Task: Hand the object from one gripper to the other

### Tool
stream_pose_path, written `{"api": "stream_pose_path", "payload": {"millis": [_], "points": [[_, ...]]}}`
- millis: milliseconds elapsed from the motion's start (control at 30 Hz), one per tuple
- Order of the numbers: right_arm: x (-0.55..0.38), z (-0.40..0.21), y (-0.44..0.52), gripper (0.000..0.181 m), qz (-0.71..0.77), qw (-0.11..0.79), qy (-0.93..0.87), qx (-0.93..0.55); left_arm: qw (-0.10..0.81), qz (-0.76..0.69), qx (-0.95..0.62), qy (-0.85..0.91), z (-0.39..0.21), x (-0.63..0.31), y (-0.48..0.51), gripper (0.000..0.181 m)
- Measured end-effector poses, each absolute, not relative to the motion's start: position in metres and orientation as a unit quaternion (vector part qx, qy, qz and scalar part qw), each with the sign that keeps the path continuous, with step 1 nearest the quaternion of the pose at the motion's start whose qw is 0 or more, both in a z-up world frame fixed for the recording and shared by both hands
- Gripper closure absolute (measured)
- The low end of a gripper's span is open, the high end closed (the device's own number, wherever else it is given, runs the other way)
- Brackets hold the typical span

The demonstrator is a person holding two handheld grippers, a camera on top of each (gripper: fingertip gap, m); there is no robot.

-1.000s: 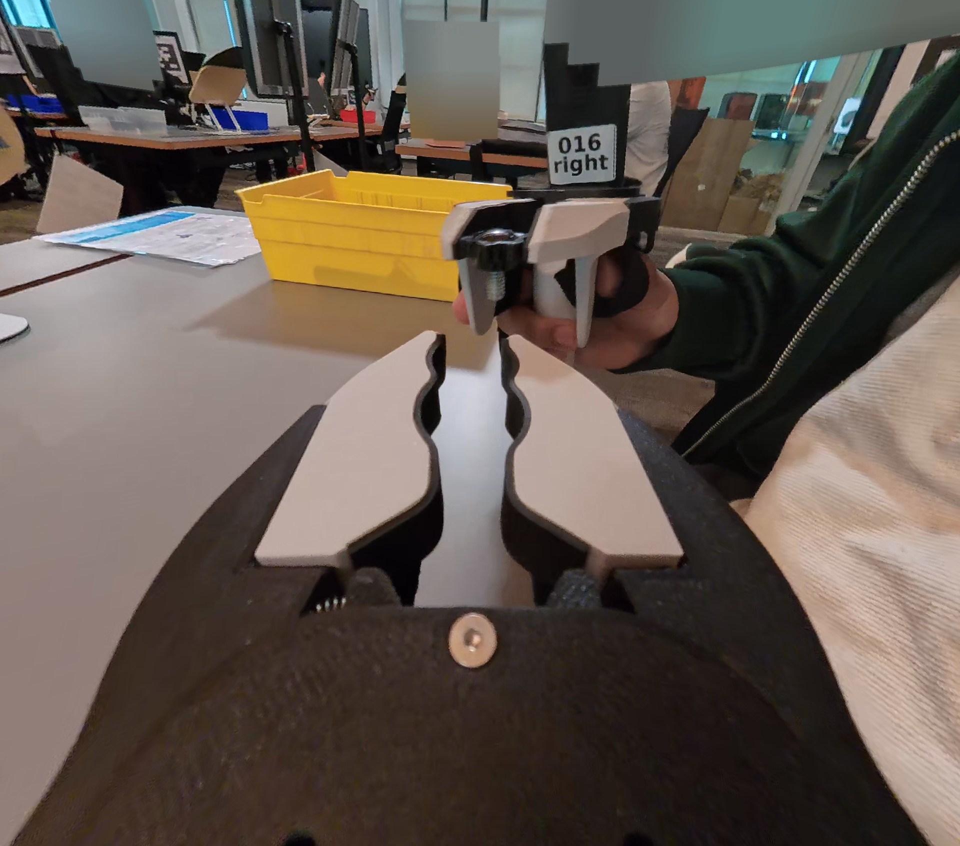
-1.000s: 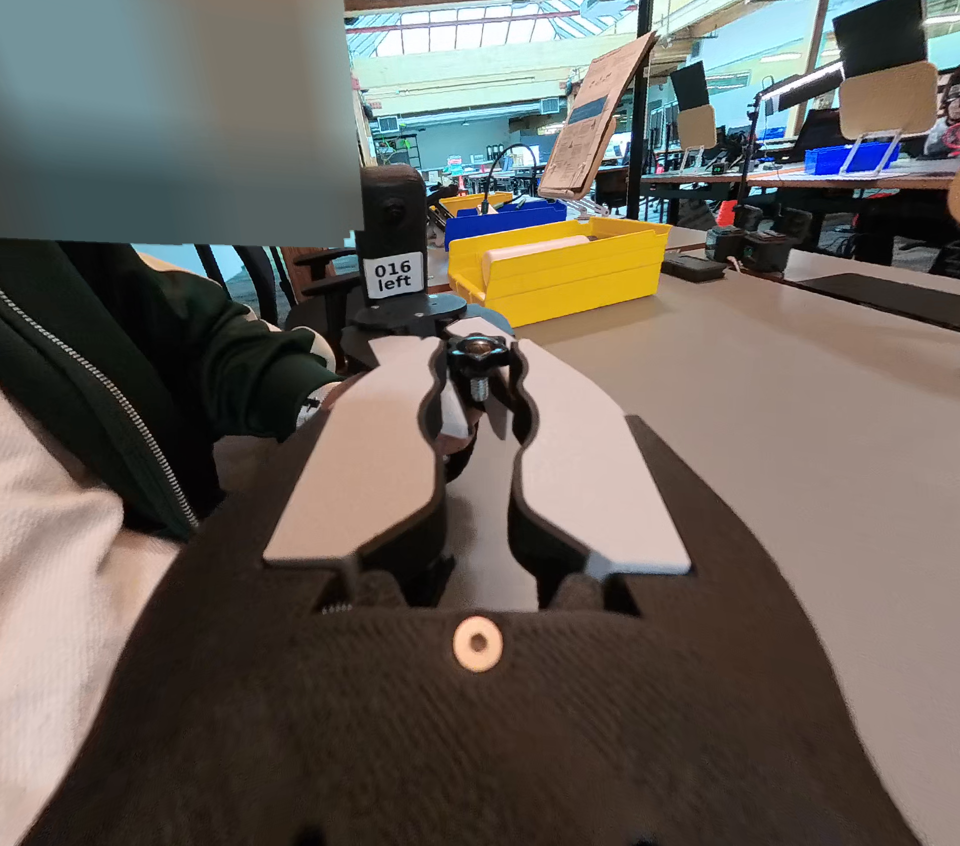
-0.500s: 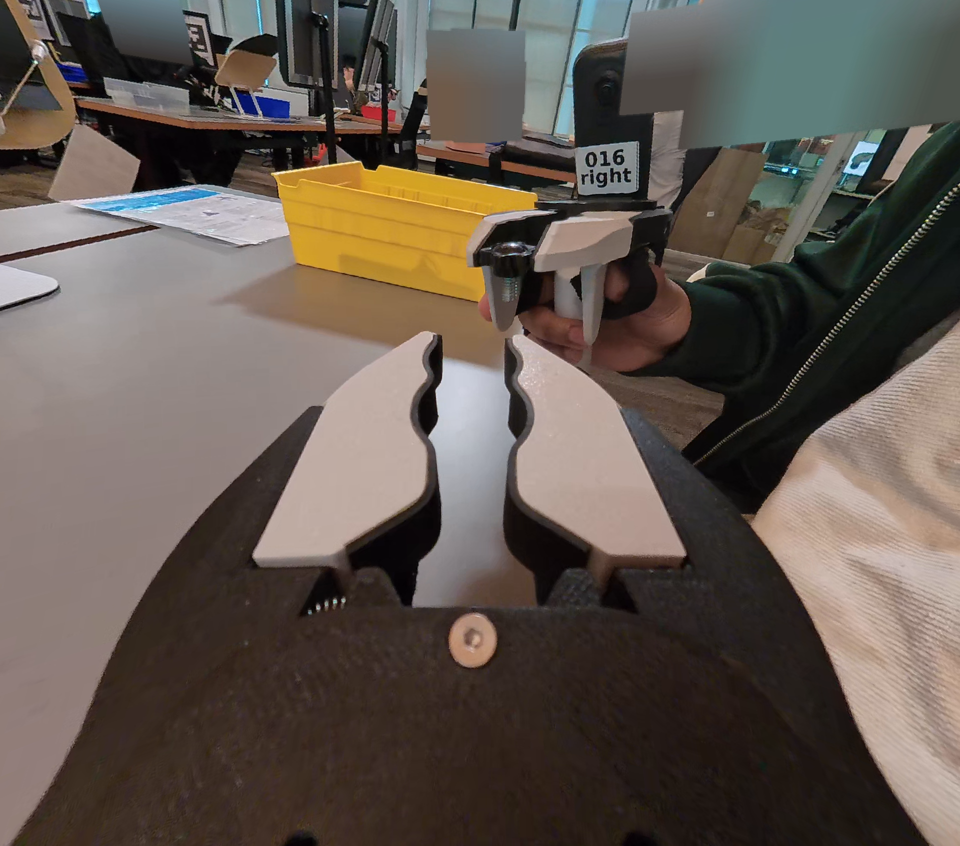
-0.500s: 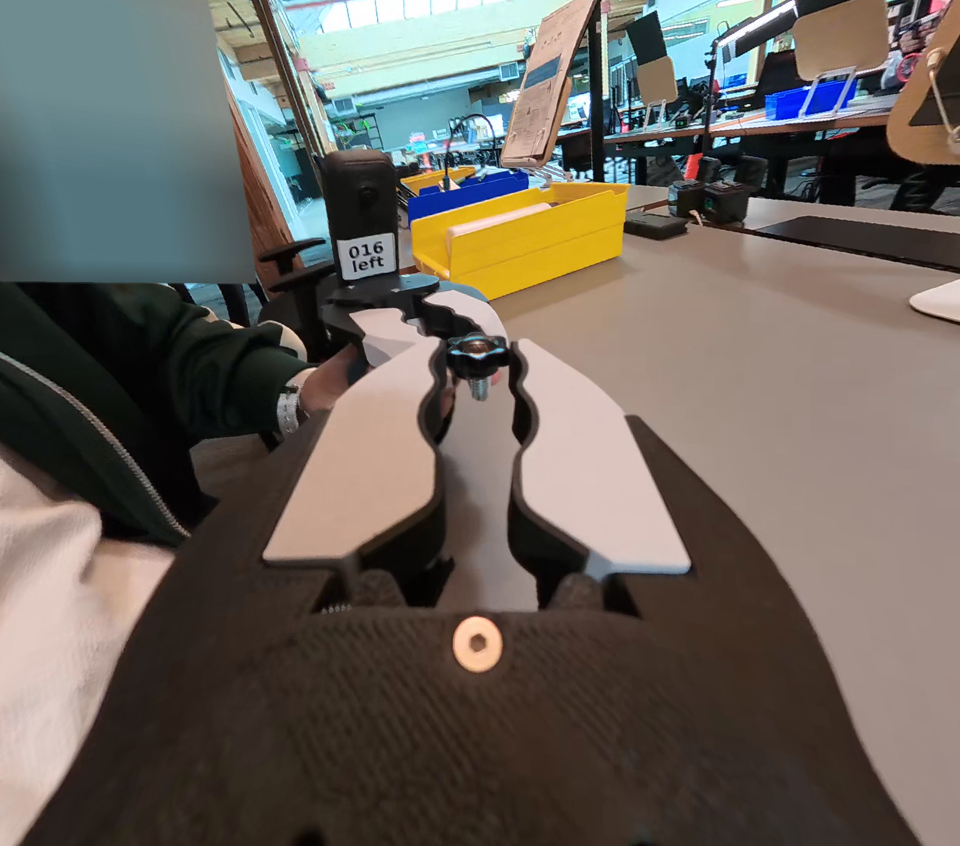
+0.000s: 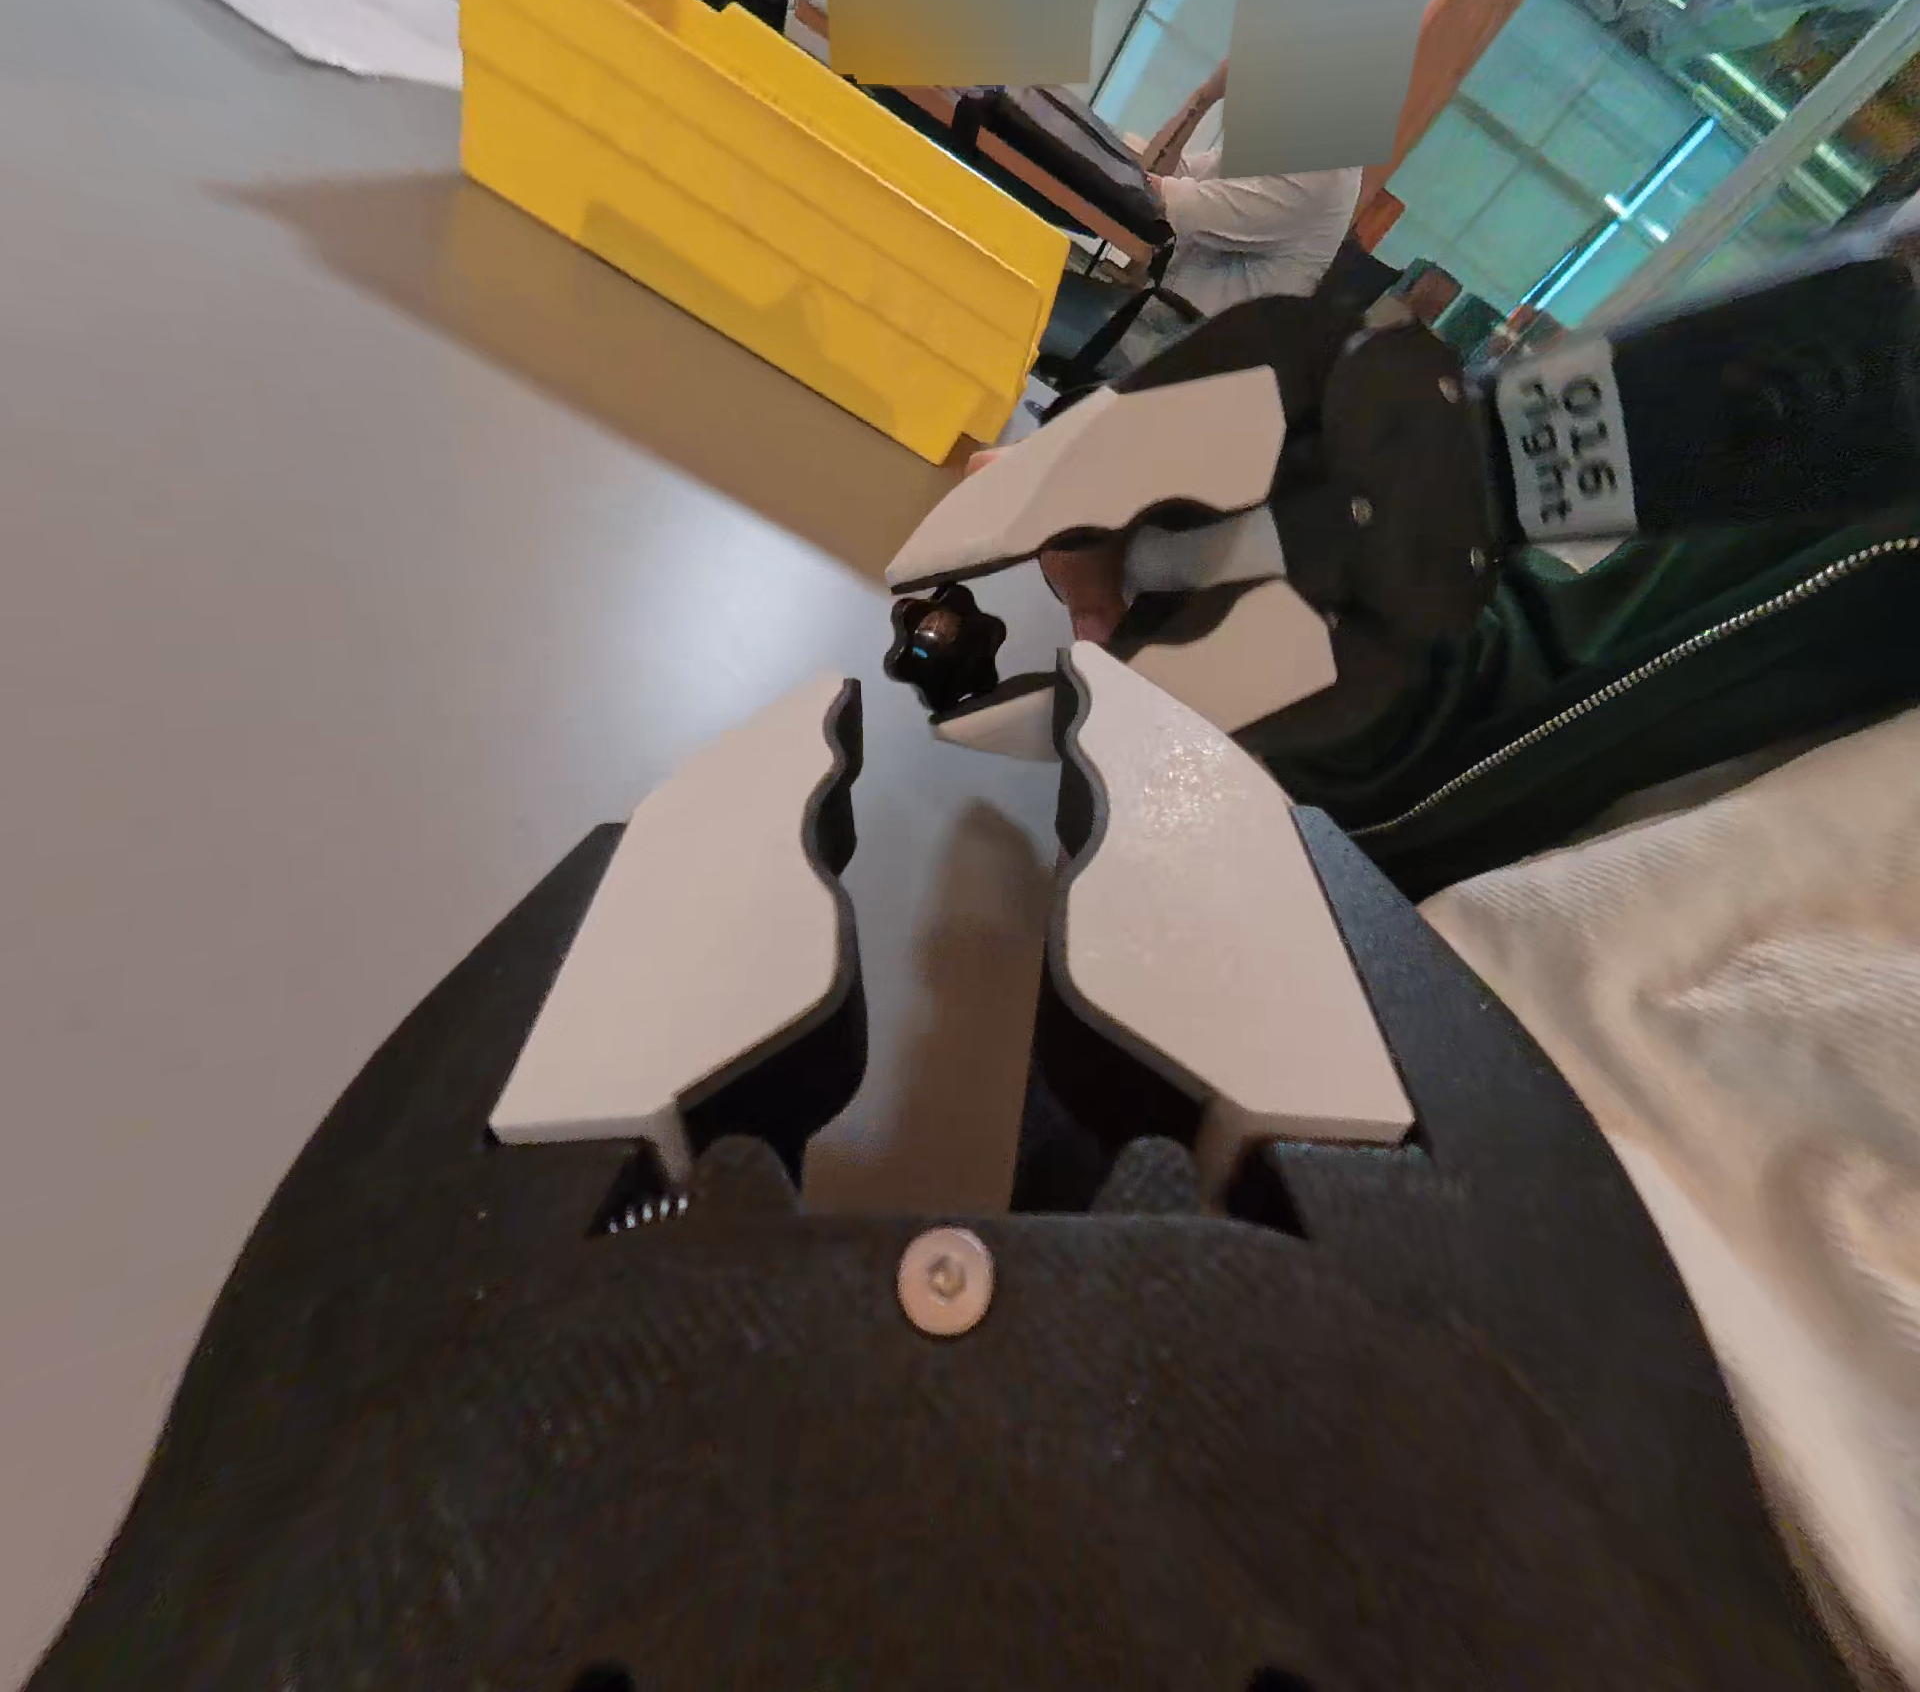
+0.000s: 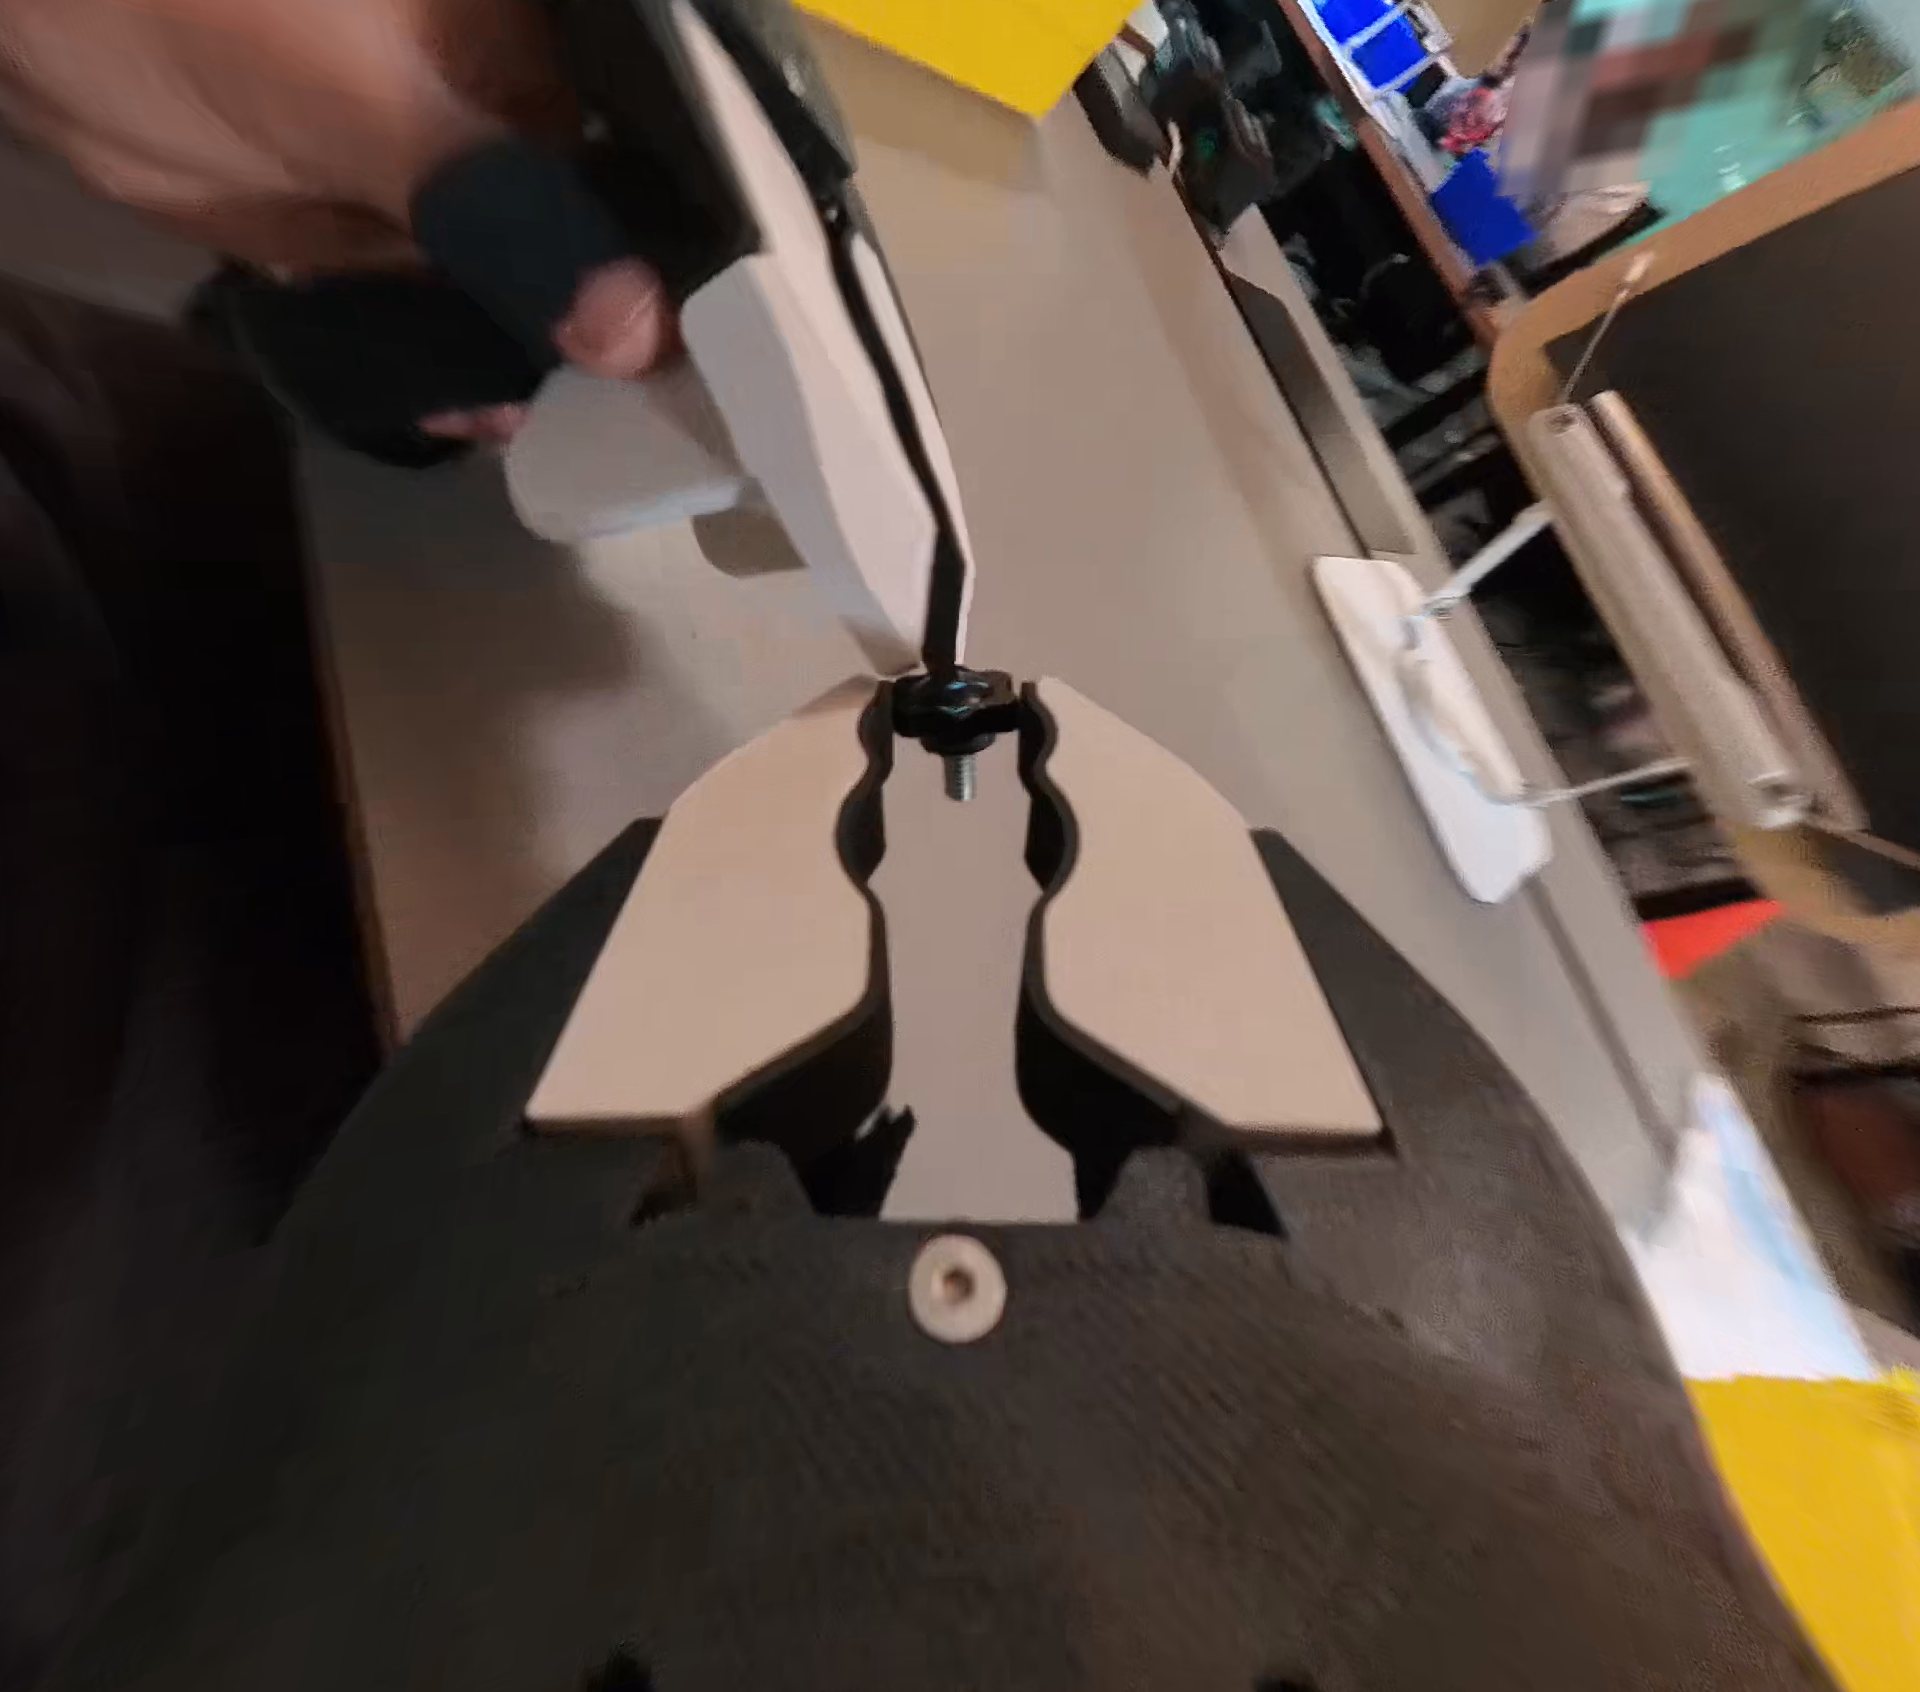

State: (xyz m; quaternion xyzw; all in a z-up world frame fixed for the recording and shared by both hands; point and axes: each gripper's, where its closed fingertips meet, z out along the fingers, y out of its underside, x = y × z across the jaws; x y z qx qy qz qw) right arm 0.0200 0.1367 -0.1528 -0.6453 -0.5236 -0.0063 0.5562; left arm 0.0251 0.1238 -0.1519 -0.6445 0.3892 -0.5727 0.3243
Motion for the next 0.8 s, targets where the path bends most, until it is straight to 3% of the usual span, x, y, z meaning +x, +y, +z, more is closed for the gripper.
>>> {"api": "stream_pose_path", "payload": {"millis": [300,800], "points": [[0.018,-0.161,0.138,0.158,-0.163,0.526,-0.555,-0.624,0.305,-0.565,-0.673,0.366,-0.160,0.025,0.127,0.148],[0.014,-0.167,0.139,0.158,-0.206,0.505,-0.550,-0.633,0.303,-0.537,-0.689,0.381,-0.169,0.028,0.127,0.155]]}}
